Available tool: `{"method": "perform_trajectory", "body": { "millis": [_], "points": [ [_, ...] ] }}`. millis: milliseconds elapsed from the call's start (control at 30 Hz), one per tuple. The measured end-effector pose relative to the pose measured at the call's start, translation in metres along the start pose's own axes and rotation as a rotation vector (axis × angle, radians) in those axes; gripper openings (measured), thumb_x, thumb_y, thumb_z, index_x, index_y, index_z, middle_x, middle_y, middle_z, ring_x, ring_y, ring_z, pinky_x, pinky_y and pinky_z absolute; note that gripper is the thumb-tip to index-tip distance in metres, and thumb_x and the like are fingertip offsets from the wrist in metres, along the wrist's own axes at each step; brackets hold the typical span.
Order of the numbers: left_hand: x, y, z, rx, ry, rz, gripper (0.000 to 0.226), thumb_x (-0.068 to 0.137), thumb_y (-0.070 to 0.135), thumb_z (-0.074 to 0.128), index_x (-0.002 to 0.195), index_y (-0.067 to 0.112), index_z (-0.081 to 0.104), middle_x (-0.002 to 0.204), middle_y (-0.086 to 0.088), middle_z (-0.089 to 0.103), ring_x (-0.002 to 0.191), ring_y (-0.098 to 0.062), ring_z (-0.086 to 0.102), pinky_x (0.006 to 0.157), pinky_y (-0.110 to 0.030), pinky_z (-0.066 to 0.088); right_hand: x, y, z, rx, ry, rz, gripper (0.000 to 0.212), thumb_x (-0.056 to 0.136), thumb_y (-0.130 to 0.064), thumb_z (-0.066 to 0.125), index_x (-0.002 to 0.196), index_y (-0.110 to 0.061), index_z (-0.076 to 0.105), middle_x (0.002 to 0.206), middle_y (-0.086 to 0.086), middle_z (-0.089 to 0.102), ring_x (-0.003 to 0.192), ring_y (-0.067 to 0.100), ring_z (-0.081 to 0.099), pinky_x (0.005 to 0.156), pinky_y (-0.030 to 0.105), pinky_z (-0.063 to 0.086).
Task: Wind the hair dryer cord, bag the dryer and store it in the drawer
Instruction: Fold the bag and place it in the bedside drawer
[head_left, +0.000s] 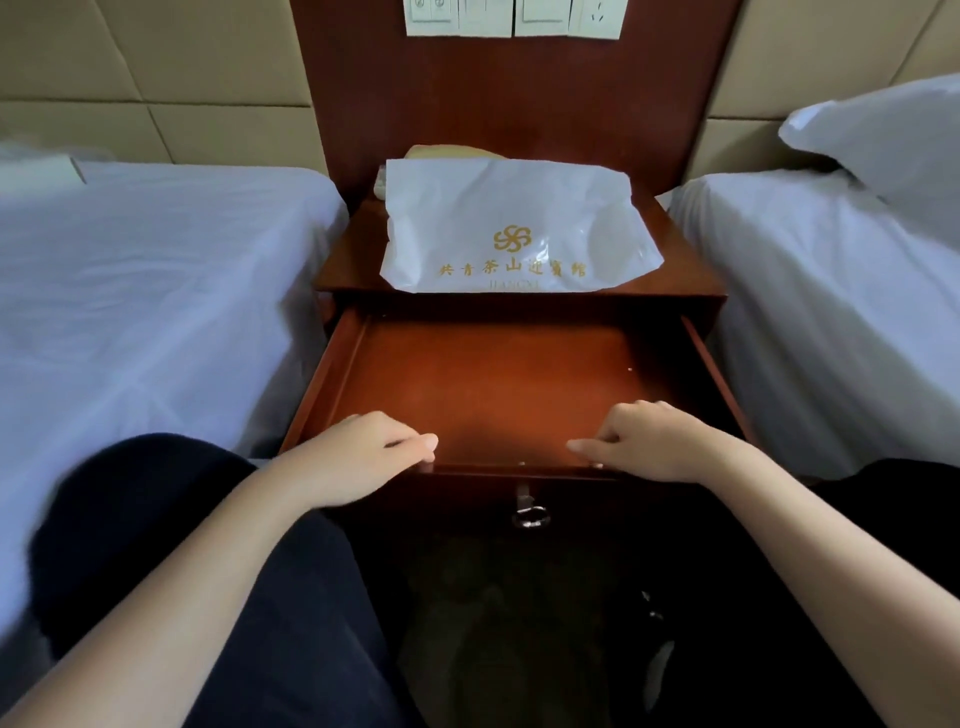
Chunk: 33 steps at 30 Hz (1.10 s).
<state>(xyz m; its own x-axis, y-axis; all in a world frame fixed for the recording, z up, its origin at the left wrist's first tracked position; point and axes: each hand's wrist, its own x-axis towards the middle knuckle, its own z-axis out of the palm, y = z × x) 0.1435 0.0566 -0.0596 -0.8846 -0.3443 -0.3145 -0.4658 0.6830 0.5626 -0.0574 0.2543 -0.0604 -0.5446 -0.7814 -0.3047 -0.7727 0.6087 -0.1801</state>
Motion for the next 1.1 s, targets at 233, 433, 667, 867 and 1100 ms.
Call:
{"method": "perform_trajectory", "body": {
  "millis": [233, 433, 667, 867, 1100],
  "points": [
    [0.084, 0.022, -0.057, -0.133, -0.123, -0.067, 0.041, 0.1, 0.041, 0.035, 0.119, 0.015, 0.06, 0.101, -0.005, 0.072, 0.087, -0.015, 0.071, 0.087, -0.029, 0.05, 0.06, 0.0, -0.036, 0.175, 0.096, -0.051, 0.034, 0.092, -0.048, 0.046, 0.064, -0.031, 0.057, 0.071, -0.004, 0.072, 0.058, 0.004, 0.067, 0.072, 0.029, 0.055],
    [0.153, 0.03, -0.108, -0.234, 0.3, 0.034, 0.023, 0.092, 0.035, 0.053, 0.094, 0.016, 0.066, 0.084, 0.001, 0.07, 0.074, -0.013, 0.07, 0.065, -0.026, 0.046, 0.132, 0.014, -0.089, 0.318, 0.458, -0.01, 0.036, 0.091, -0.033, 0.05, 0.076, -0.004, 0.065, 0.069, 0.003, 0.071, 0.06, 0.017, 0.067, 0.071, 0.036, 0.055],
    [0.228, 0.007, -0.158, -0.113, 0.604, -0.138, 0.057, 0.08, 0.043, 0.068, 0.126, 0.013, 0.051, 0.132, -0.01, 0.05, 0.121, -0.028, 0.049, 0.098, -0.039, 0.042, 0.196, 0.035, -0.132, 0.152, 0.779, 0.163, 0.031, 0.09, -0.038, 0.051, 0.092, -0.01, 0.063, 0.097, 0.009, 0.062, 0.101, 0.03, 0.054, 0.071, 0.035, 0.041],
    [0.267, 0.003, -0.159, -0.286, 0.58, -0.273, 0.082, 0.088, 0.047, 0.055, 0.141, -0.001, 0.014, 0.143, -0.016, 0.041, 0.127, -0.034, 0.045, 0.092, -0.035, 0.039, 0.237, 0.043, -0.143, 0.248, 0.677, 0.408, 0.069, 0.087, -0.056, 0.047, 0.142, -0.021, 0.026, 0.145, 0.008, 0.034, 0.134, 0.033, 0.03, 0.104, 0.05, 0.026],
    [0.285, 0.006, -0.152, -0.177, 0.645, -0.425, 0.069, 0.091, 0.051, 0.042, 0.135, 0.004, 0.017, 0.132, -0.016, 0.049, 0.118, -0.037, 0.05, 0.095, -0.042, 0.043, 0.264, 0.062, -0.132, 0.577, 0.566, 0.579, 0.088, 0.084, -0.064, 0.044, 0.147, -0.015, 0.007, 0.145, 0.014, 0.037, 0.129, 0.039, 0.038, 0.105, 0.049, 0.032]
  ]
}}
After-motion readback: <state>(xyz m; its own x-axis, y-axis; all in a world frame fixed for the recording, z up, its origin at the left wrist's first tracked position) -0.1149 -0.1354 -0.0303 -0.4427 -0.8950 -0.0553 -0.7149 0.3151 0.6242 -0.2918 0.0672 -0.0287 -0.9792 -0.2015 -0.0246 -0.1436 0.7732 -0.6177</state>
